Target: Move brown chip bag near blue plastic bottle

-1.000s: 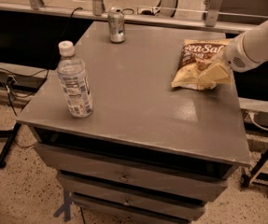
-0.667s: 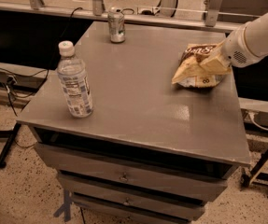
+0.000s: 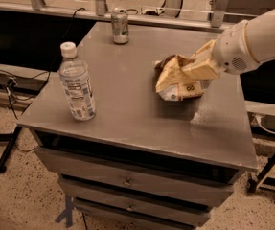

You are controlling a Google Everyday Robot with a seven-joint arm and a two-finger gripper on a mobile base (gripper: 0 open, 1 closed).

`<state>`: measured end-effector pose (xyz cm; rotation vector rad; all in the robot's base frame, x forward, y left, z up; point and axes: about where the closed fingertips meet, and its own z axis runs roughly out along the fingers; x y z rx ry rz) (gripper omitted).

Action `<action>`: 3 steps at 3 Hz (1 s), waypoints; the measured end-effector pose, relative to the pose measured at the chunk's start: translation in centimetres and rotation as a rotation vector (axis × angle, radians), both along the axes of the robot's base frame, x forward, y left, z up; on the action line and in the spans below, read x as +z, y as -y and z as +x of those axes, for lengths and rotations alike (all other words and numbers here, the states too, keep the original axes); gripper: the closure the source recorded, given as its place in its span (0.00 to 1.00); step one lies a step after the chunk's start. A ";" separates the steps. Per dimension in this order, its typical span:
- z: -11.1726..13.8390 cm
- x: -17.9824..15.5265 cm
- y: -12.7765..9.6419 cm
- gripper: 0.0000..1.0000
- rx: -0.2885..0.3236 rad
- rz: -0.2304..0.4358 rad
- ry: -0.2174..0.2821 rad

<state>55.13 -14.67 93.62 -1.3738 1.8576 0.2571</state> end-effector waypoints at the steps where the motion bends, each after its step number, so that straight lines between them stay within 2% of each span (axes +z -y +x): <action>1: -2.2 0.2 -4.6 1.00 0.141 0.064 0.014; 2: -3.6 0.4 -8.0 1.00 0.236 0.112 0.026; 3: -4.5 0.2 -10.4 1.00 0.290 0.133 0.023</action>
Offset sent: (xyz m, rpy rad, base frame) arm -0.0514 0.1155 0.0057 0.1724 -0.0376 0.3405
